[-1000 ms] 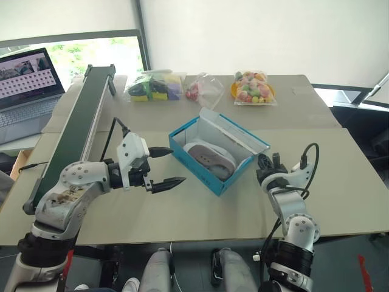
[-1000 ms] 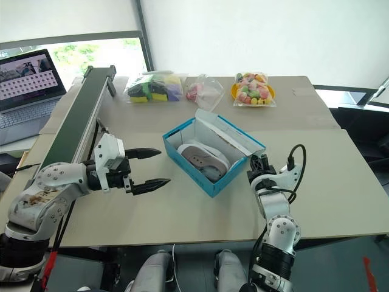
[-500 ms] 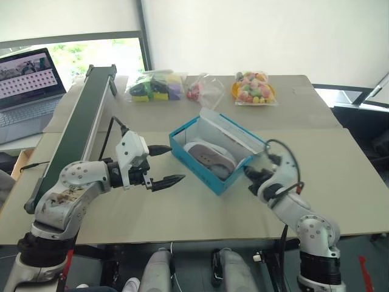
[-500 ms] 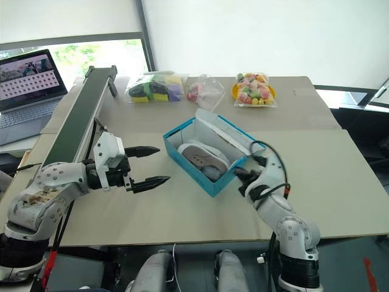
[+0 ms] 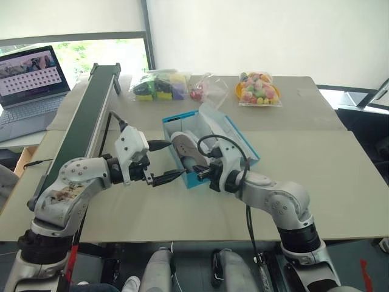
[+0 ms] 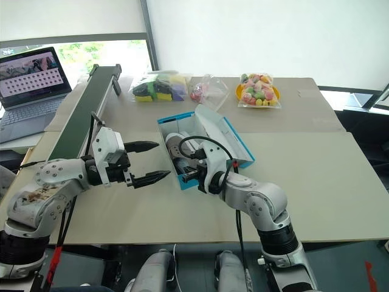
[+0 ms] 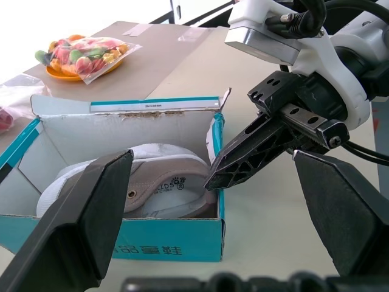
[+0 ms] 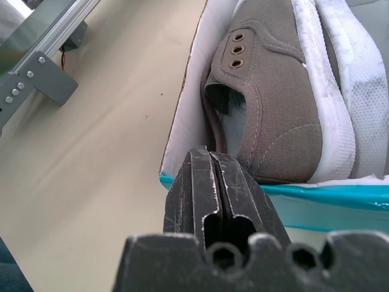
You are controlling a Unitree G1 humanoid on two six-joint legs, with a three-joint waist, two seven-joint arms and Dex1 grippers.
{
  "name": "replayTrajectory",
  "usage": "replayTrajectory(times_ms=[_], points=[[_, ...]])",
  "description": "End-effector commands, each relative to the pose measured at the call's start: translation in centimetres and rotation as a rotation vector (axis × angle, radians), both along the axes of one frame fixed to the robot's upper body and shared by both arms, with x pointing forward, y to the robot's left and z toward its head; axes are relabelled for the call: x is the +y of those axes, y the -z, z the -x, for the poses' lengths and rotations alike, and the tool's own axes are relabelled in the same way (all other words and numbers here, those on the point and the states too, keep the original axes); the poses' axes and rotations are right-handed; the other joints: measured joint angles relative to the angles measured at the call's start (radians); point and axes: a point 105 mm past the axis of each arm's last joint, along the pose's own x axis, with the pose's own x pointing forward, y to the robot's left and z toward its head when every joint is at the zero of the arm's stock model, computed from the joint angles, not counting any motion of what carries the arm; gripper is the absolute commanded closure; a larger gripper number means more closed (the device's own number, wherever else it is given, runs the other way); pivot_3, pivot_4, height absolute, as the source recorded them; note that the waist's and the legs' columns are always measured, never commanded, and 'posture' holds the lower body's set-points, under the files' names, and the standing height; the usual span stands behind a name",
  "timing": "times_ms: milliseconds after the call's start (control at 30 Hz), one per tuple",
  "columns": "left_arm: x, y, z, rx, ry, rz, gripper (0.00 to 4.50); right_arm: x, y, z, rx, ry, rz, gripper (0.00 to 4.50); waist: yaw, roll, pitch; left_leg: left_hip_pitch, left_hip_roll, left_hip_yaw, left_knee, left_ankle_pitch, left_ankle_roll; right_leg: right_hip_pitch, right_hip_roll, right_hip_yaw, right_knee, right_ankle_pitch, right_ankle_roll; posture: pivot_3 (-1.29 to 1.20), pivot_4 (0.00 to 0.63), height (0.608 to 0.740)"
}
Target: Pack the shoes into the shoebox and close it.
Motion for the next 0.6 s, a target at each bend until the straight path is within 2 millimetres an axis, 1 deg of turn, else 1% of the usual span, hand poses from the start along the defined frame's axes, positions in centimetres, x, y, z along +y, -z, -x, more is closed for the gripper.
replayTrajectory(times_ms=[33,67,133,200,233,267,300,400,467,600], points=[[0.2,-1.0,0.3,-0.042,-0.007,0.002,0.0,-2.9,0.2,1.9,0.042,-0.067,0.004,4.46,0.003,0.0,0.0,0.0,0.0,0.0,0.0,0.0,0.0,0.0,0.0,0.0,0.0,0.0,0.0,0.0,0.15,0.681],[0.2,-1.0,0.3,-0.04,-0.006,0.002,0.0,-3.7,0.4,2.7,0.067,-0.102,0.006,4.46,0.007,0.0,0.0,-0.001,0.0,0.0,0.0,0.0,0.0,0.0,0.0,0.0,0.0,0.0,-0.001,0.0,0.15,0.681],[0.2,-0.9,0.4,-0.037,-0.006,0.002,0.0,-4.6,0.4,3.5,0.087,-0.134,0.005,4.46,0.01,-0.001,0.0,-0.001,-0.001,0.0,0.0,-0.001,-0.001,0.001,0.0,0.001,-0.001,-0.001,-0.001,0.0,0.15,0.681],[0.2,-0.8,0.4,-0.033,-0.003,0.002,0.0,-5.8,-0.3,4.0,0.113,-0.147,-0.059,4.46,0.004,-0.001,0.0,-0.001,0.0,0.001,0.0,-0.001,-0.002,0.0,0.0,0.002,-0.002,-0.001,-0.001,0.0,0.15,0.681],[0.1,-0.8,0.4,-0.031,-0.001,0.001,0.0,-6.5,-0.4,3.5,0.119,-0.117,-0.074,4.46,0.0,-0.001,0.0,-0.001,0.0,0.001,0.0,-0.001,-0.002,0.0,0.0,0.002,-0.001,-0.001,-0.001,0.0,0.15,0.681],[0.1,-0.8,0.4,-0.031,0.001,0.0,0.0,-7.4,-0.1,2.7,0.134,-0.059,-0.068,4.46,-0.003,-0.001,0.0,0.0,0.001,0.001,0.0,-0.001,-0.002,0.0,0.001,0.002,-0.001,-0.001,-0.001,0.0,0.15,0.681],[0.1,-0.8,0.3,-0.031,0.003,-0.001,0.0,-8.3,0.6,1.5,0.163,0.026,-0.051,4.46,-0.004,-0.001,0.0,0.001,0.001,0.0,0.0,-0.001,-0.002,0.0,0.002,0.002,-0.001,-0.001,-0.001,0.0,0.15,0.681],[0.0,-0.9,0.3,-0.034,0.007,-0.003,0.0,-11.1,3.6,-1.8,0.245,0.28,0.033,4.46,-0.004,-0.002,-0.001,0.005,0.002,-0.001,0.0,-0.004,-0.007,0.003,0.004,0.001,-0.001,-0.001,-0.001,0.0,0.15,0.681],[0.0,-0.9,0.2,-0.037,0.009,-0.004,0.0,-12.3,4.8,-3.3,0.262,0.385,0.052,4.46,-0.002,-0.002,-0.001,0.005,0.002,-0.001,0.0,-0.004,-0.007,0.003,0.004,0.001,-0.001,-0.001,-0.001,0.0,0.15,0.681],[0.0,-1.2,0.0,-0.045,0.006,-0.007,0.0,-13.5,6.3,-5.3,0.277,0.503,0.083,4.46,-0.002,-0.002,-0.001,0.002,0.001,0.0,0.0,-0.003,-0.005,0.002,0.004,0.002,0.0,0.0,-0.001,0.0,0.15,0.681]])
